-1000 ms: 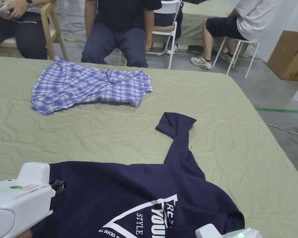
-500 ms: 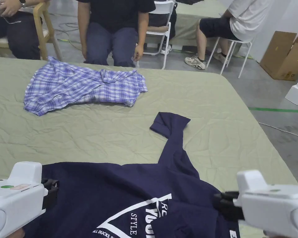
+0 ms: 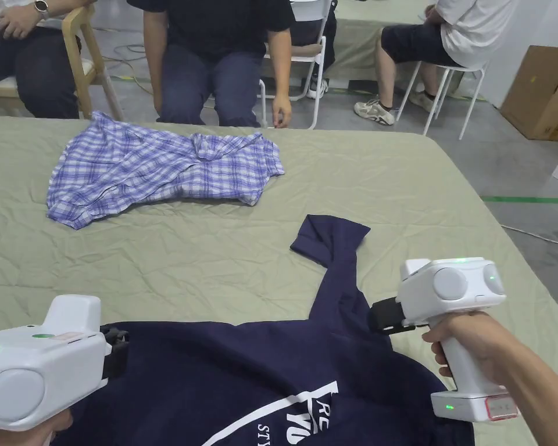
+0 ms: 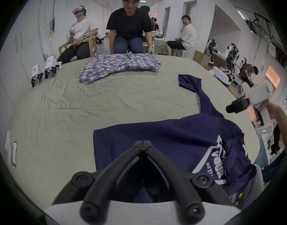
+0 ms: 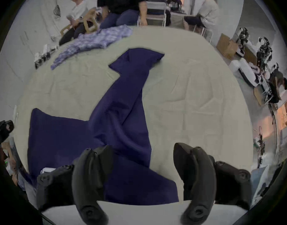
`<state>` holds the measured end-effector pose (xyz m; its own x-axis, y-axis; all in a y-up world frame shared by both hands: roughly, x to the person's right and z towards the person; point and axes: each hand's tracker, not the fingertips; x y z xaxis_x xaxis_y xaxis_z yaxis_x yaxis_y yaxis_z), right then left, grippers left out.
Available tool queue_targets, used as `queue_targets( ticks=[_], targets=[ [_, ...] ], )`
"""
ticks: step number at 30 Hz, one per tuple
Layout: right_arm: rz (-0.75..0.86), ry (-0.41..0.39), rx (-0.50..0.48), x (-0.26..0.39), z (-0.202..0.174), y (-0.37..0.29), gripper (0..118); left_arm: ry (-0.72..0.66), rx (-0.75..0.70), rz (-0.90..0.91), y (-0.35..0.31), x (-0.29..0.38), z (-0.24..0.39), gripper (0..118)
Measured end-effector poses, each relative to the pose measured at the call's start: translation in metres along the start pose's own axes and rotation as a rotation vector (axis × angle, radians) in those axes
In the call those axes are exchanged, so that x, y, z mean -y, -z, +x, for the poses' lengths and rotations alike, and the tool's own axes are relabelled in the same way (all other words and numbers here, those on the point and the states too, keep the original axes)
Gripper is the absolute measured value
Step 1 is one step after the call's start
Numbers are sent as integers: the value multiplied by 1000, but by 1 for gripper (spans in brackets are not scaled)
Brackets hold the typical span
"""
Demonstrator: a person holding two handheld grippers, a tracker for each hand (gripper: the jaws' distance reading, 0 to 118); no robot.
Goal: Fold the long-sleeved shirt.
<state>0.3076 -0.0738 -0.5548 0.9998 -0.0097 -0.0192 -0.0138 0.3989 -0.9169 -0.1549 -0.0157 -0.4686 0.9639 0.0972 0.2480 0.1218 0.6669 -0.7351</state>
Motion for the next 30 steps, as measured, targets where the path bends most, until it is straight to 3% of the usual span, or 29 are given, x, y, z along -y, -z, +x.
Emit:
queue_targets(
  ticks=[5, 6, 7, 8, 9, 10, 11, 14, 20, 22, 23, 24, 25, 30],
  targets=[
    [-163, -47, -14, 3, -16, 54, 79, -41, -16, -28, 39, -26, -20, 6],
    [-190, -63, -3, 7, -19, 62, 79, -38, -23, -32, 46, -30, -24, 22],
    [-164, -58, 17, 12, -25, 66, 79, -32, -50, -38, 56, -35, -28, 64],
    [-158, -67, 42, 10, -30, 66, 75, -24, -82, -48, 67, -40, -33, 96],
    [-167, -61, 55, 7, -32, 62, 60, -20, -95, -62, 77, -43, -37, 111],
    [-175, -55, 32, 4, -35, 56, 26, -3, -137, -106, 90, -46, -43, 105],
    [-171, -68, 14, 3, -38, 51, 5, -4, -169, -96, 96, -48, -46, 100],
    [-148, -130, 40, 9, -45, 51, 5, 32, -214, -181, 123, -44, -59, 100],
    [-158, -93, 32, 8, -42, 54, 5, 59, -177, -359, 160, -12, -54, 98],
    [-156, -78, 22, 10, -39, 50, 5, 22, -193, -305, 158, -8, -51, 82],
    [-144, -81, 14, 11, -37, 42, 5, -38, -181, -320, 147, -16, -47, 56],
    [-127, -83, 6, 8, -36, 34, 5, -54, -152, -292, 136, -23, -43, 8],
    [-80, -93, -10, 6, -34, 20, 5, -40, -95, -245, 124, -28, -45, 9],
    [115, -149, -88, -16, -20, -78, 5, 20, -73, -87, 58, -72, -43, 9]
  ],
)
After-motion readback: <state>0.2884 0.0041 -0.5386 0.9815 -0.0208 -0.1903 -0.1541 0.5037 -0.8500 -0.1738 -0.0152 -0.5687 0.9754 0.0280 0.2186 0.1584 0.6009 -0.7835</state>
